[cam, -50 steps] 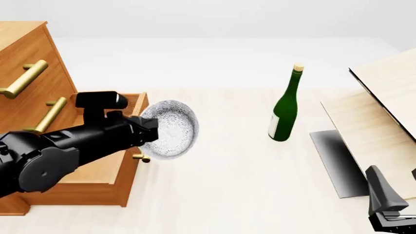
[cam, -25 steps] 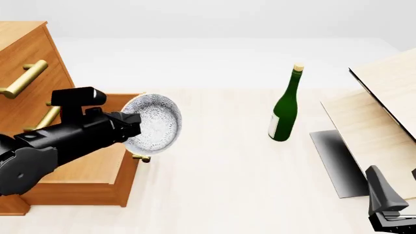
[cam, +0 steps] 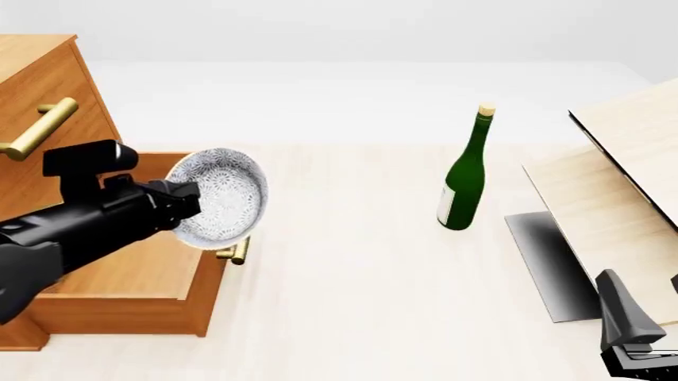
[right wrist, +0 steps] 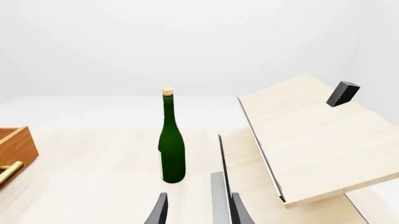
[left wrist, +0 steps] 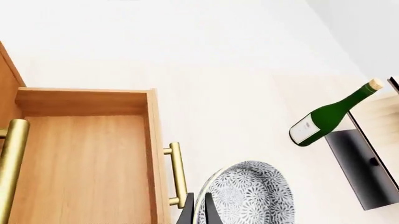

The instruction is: Put the bowl in the bottom drawer of the cabinet and close it.

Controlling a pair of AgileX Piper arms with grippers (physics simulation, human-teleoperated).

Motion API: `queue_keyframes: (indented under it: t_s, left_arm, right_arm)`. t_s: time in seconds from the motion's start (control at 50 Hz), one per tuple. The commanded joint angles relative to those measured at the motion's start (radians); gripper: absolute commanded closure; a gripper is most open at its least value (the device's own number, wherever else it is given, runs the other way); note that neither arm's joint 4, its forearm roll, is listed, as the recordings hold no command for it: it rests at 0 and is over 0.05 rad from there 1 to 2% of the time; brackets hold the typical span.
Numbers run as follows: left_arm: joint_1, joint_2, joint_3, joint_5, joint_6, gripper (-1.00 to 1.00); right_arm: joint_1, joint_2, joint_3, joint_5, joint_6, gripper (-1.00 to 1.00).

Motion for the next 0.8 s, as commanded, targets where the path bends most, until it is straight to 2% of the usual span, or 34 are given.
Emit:
queue_keyframes:
  t_s: [0.02,0.8]
  left_arm:
    - [0.045,-0.023,0.010,0.009,-0.011,1.00]
    - [0.206,-0.072,0.088,-0.002,-0.044,1.00]
  right_arm:
    - [0.000,-0.001,0.000,0.000,0.000,-1.00]
    - [0.000,-0.001,0.000,0.000,0.000,-1.00]
